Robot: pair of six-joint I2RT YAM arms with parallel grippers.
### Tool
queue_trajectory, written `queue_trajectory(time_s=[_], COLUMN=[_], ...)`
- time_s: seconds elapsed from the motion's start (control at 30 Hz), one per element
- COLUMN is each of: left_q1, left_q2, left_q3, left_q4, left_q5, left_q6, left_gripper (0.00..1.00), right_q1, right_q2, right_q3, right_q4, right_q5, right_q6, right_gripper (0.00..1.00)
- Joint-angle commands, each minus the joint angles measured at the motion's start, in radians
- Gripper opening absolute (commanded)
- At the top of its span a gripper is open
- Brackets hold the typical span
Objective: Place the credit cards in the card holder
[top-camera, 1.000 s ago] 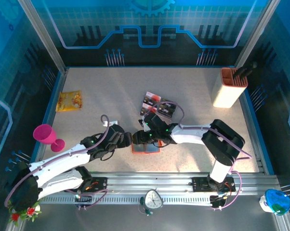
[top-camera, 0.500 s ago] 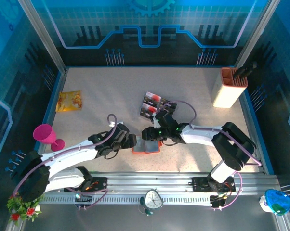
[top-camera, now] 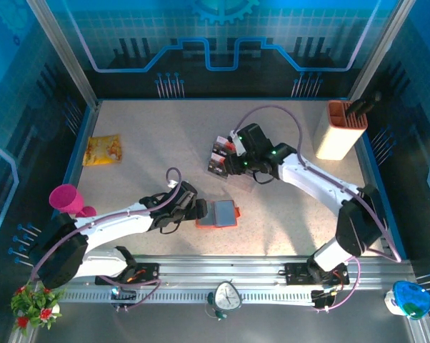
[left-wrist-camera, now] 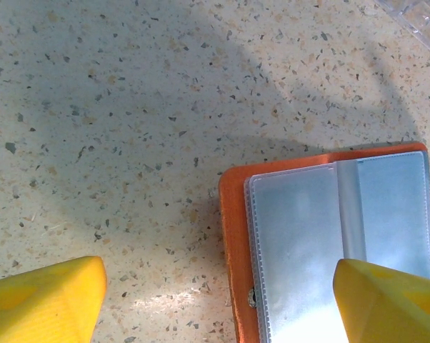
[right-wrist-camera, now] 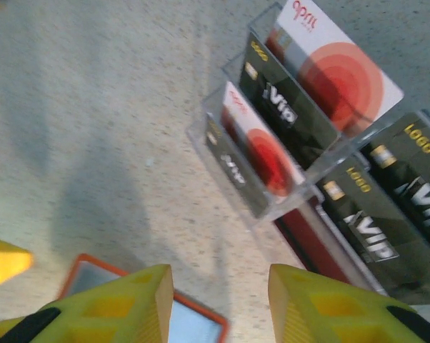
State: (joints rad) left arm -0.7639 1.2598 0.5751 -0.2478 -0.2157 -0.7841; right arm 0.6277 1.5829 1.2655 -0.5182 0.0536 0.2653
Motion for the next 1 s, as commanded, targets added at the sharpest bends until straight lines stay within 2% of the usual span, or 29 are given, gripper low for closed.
queue_trajectory(time_s=[0.0, 0.17, 0.4, 0.97], left_q1=[-0.007, -0.006, -0.007, -0.007], left_q2=[0.001, -0.003, -0.013, -0.020], left_q3=[-0.004, -0.006, -0.008, 0.003], left_q4=[0.002, -0.007, -0.017, -0.025], left_q5=[-0.010, -0.025, -0.033, -0.034], left_q6=[0.006, 0.009, 0.009, 0.014], left_gripper=[0.84, 0.84, 0.85, 0.84], right_q1=[0.014, 0.051, 0.075, 0.071], right_q2=[0.087, 0.185, 0.265, 0.308], right_q3=[0.063, 0.139, 0.180, 0.171], right_q4=[-0.197, -0.257, -0.273, -0.251], right_q5=[0.117, 0.232, 0.324, 0.367], right_q6=[-0.158, -0.230, -0.267, -0.301], right_gripper=[0.39, 0.38, 0.34, 0.21])
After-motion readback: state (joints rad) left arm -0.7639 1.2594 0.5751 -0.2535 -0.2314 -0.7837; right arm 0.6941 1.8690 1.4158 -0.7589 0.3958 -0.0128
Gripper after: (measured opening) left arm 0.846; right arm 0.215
